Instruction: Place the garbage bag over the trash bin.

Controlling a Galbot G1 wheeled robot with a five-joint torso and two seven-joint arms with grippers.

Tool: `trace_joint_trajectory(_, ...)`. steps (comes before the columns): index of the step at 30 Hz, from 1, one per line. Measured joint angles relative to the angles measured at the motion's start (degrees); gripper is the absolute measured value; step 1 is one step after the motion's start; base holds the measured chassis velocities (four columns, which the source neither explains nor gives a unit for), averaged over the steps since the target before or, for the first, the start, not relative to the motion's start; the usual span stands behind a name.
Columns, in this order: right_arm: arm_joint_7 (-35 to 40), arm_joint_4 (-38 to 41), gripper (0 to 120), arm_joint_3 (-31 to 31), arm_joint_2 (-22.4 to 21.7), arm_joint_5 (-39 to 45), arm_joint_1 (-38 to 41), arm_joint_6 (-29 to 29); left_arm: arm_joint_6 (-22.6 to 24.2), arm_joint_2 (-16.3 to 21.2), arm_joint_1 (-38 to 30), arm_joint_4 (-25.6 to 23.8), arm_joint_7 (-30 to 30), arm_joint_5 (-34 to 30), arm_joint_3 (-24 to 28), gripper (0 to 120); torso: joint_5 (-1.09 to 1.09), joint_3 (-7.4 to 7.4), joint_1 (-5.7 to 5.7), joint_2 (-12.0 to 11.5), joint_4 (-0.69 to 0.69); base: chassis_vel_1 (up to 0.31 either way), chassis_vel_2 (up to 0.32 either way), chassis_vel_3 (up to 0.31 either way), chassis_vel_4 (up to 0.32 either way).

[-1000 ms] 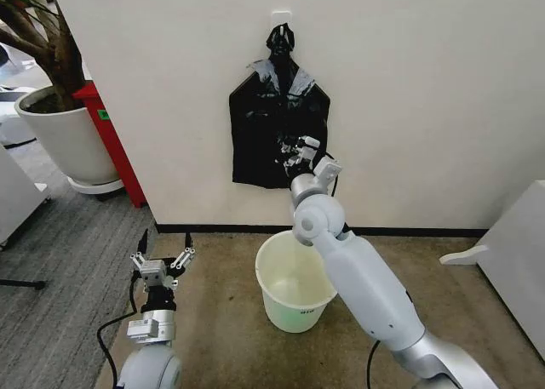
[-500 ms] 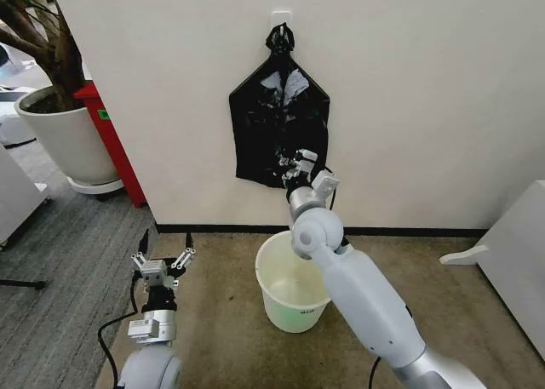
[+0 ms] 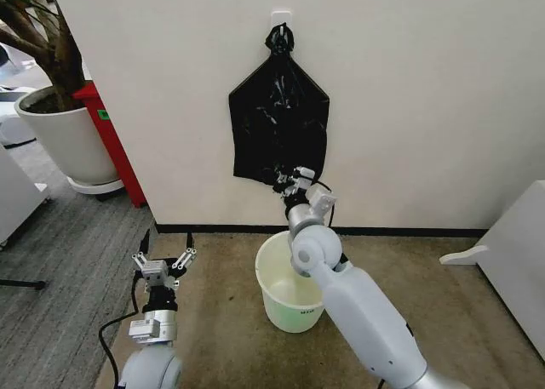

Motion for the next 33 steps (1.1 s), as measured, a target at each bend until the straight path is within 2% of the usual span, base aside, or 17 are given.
trace_joint_trajectory(33,-3.52,-1.61,0,1.6,2.84,-6.04,-12.13,2.56,-0.36,-0.49,-0.56,0.89,0.03,0.38,0.02,97,0.0,-0.01,0.0,0.0,0.0,0.0,0.0,0.0,0.0)
